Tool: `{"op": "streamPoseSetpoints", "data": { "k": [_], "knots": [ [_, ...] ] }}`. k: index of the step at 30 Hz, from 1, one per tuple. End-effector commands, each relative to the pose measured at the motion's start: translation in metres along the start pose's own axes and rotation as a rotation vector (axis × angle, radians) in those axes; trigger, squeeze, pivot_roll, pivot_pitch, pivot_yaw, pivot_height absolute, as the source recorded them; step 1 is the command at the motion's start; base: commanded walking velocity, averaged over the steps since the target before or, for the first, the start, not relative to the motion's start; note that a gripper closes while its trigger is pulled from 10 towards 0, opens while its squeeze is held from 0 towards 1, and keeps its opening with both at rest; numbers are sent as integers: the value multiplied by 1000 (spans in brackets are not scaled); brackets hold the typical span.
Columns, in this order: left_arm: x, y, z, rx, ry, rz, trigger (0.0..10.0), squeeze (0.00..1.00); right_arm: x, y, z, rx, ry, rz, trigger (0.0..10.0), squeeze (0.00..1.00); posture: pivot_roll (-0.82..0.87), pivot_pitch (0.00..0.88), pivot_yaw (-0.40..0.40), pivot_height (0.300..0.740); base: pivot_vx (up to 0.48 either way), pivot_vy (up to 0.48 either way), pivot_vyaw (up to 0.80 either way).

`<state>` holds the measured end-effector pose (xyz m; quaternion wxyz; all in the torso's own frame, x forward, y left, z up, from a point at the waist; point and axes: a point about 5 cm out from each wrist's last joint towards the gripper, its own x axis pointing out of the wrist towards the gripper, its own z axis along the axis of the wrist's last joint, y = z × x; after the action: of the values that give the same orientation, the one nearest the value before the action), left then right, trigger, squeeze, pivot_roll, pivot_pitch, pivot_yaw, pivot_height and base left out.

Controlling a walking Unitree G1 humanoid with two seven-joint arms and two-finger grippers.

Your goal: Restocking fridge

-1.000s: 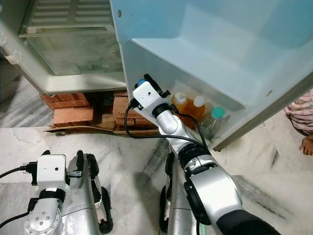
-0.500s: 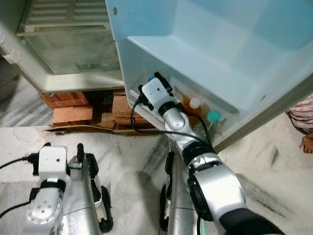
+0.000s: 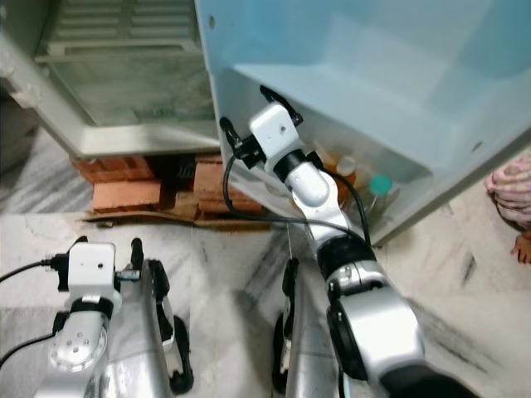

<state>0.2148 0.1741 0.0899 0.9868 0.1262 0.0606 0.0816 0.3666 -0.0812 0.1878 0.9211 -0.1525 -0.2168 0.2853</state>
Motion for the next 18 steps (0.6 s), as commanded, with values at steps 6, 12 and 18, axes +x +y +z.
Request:
{"op": "streamPoseSetpoints", "data": {
  "k": [6,12,18],
  "knots": [
    [-9,3,-10,-1,19,16,10000,0,-66,22,-17,227,75,-103,10000,1000,90,149,-46,508,0,0,0],
    [-7,13,-9,-9,-5,47,10000,0,-111,37,-37,358,234,-266,10000,0,70,128,-6,508,0,0,0],
    [-2,10,-7,-14,-35,5,10000,0,-123,31,-32,330,281,-309,10000,0,29,102,15,508,0,0,0]
  ]
}}
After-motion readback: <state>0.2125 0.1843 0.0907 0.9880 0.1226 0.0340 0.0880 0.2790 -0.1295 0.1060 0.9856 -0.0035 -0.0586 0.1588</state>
